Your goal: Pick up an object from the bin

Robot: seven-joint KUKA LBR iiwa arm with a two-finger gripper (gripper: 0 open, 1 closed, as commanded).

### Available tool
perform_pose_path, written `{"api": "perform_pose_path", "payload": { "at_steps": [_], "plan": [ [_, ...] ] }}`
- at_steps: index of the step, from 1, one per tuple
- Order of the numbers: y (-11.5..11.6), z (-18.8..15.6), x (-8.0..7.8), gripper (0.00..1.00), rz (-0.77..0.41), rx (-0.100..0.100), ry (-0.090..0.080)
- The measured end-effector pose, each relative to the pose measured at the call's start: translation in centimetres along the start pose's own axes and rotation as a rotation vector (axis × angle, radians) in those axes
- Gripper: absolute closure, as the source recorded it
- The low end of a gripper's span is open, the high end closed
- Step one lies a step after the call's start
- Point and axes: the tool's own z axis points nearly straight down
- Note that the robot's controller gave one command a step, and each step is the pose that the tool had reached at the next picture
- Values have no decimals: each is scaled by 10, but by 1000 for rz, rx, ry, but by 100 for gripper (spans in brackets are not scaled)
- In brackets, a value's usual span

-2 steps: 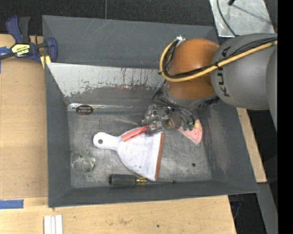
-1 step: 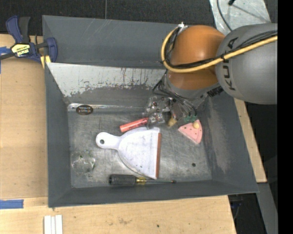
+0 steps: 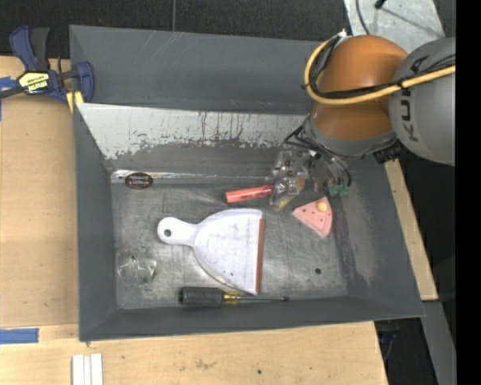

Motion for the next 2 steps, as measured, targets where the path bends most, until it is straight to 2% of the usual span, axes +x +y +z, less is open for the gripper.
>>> {"api": "perform_pose_path", "payload": {
  "at_steps": [1,2],
  "plan": [
    [0,0,0,100,0,0,0],
    [-2,-48,-3,100,2,0,7]
  ]
}}
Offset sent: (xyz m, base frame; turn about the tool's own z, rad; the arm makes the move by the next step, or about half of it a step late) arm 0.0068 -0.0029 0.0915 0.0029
